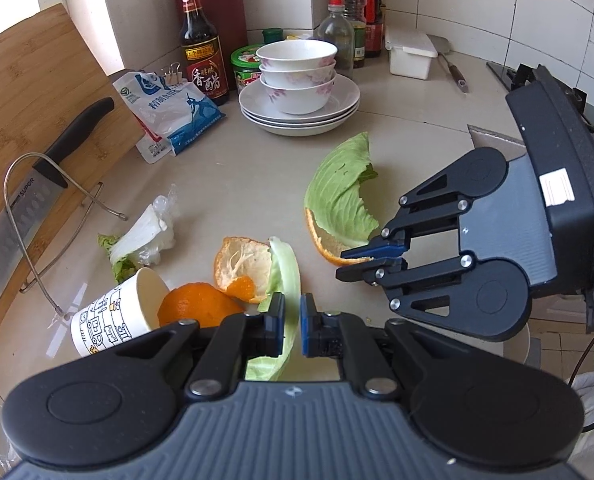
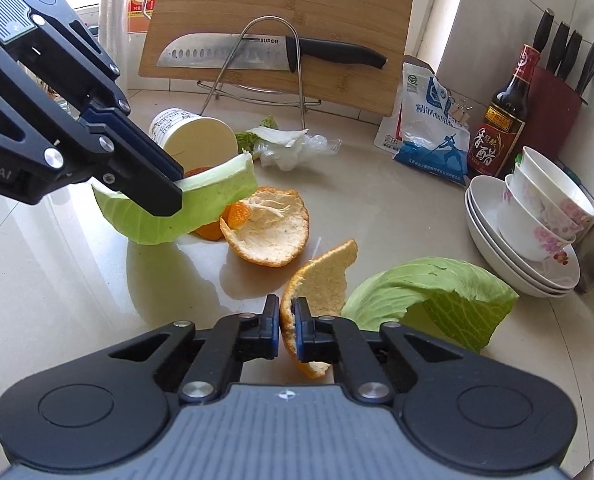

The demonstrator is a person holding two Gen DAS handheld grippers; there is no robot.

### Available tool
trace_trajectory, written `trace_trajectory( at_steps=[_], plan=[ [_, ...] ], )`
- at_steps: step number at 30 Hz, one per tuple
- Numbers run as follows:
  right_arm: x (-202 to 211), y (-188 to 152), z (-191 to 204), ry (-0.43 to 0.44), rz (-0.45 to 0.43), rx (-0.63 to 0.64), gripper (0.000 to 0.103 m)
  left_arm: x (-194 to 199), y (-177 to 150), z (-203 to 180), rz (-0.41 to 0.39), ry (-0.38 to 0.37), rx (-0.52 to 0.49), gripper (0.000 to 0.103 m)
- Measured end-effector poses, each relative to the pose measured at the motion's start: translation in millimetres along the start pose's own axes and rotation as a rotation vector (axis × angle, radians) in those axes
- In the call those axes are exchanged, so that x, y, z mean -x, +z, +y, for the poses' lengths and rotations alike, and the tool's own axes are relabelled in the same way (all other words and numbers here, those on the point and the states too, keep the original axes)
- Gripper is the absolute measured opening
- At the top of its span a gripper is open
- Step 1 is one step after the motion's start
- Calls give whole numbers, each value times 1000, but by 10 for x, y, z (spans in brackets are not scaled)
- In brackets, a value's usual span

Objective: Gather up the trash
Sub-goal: 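Grasp the orange peel with the right tool while the left tool holds the cabbage leaf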

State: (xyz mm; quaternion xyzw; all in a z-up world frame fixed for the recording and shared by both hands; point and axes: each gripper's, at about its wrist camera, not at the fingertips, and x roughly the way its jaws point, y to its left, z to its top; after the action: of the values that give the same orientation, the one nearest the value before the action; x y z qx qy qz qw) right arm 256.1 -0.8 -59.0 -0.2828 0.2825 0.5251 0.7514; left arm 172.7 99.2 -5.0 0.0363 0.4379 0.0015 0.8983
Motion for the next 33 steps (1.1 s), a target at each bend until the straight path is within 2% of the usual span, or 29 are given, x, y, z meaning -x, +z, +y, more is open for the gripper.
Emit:
trace_trajectory(
  at_steps=[13, 24, 33],
  plan=[
    [453, -90, -2, -17, -9, -34, 9, 121, 47, -200, 1, -32, -90, 6],
    [882, -317, 19, -77, -24, -97, 9, 260, 81, -545, -36, -60, -167, 6],
    [960, -481, 28, -95, -2, -154, 9, -164, -51, -653, 17, -62, -200, 6]
  ],
)
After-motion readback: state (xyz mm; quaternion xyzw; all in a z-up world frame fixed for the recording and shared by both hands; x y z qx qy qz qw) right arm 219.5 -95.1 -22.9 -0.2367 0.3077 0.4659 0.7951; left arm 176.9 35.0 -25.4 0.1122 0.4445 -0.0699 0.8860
